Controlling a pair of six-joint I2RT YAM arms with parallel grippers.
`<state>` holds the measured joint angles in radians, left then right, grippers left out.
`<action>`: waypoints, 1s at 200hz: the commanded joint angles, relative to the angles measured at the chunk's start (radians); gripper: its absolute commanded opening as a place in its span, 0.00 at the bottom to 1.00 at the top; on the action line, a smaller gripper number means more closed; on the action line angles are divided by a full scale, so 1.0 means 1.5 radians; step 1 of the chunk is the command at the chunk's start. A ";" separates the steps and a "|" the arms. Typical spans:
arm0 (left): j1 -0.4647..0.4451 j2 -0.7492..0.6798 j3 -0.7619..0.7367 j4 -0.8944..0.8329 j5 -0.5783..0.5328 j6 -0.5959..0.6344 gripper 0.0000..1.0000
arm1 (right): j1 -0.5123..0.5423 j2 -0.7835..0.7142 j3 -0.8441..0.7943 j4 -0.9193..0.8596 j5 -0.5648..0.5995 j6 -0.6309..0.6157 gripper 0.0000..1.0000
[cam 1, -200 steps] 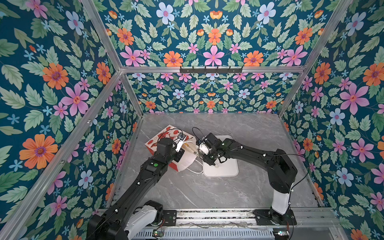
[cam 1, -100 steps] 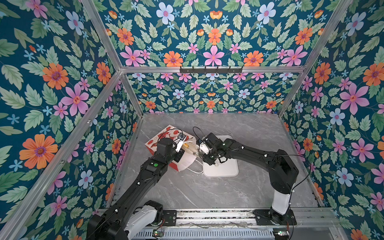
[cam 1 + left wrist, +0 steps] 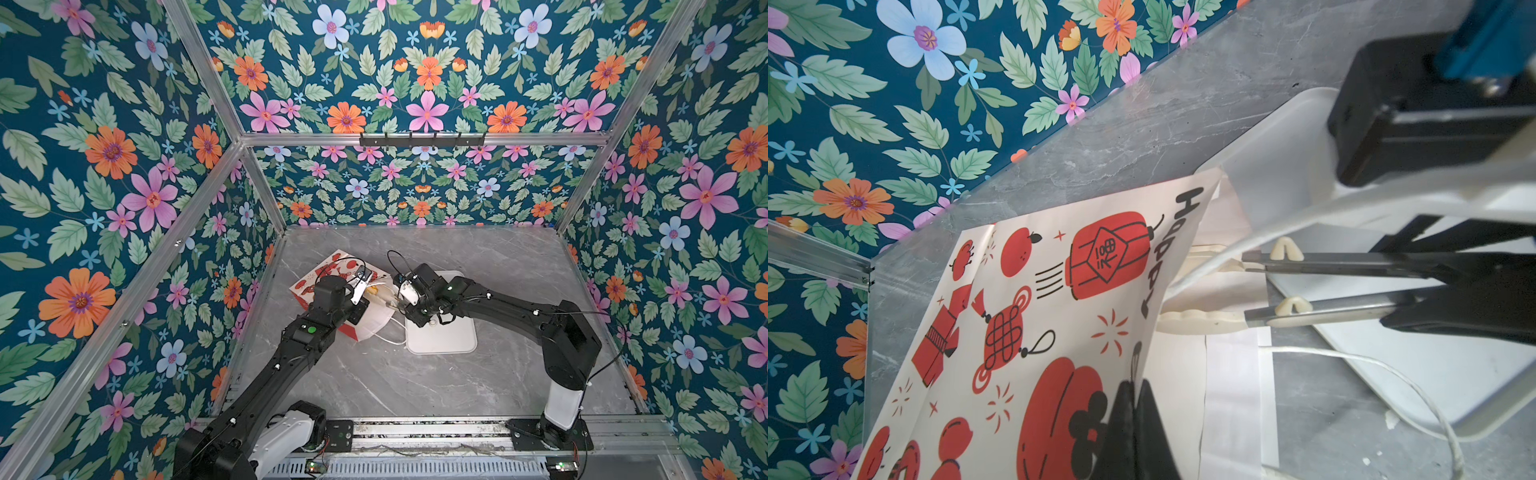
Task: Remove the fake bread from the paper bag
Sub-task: 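Carry the tongs with the right gripper into the bag's open mouth, then close the tongs on the orange pastry inside the bag with the right gripper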
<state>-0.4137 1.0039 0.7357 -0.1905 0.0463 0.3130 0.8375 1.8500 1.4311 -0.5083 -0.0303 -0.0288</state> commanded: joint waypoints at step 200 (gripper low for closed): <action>0.001 -0.002 0.007 0.025 -0.007 -0.016 0.00 | 0.001 0.019 0.022 0.034 -0.033 -0.005 0.03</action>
<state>-0.4141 1.0016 0.7357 -0.1909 0.0467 0.3115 0.8383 1.9190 1.4796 -0.4671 -0.0299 -0.0284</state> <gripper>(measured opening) 0.050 0.288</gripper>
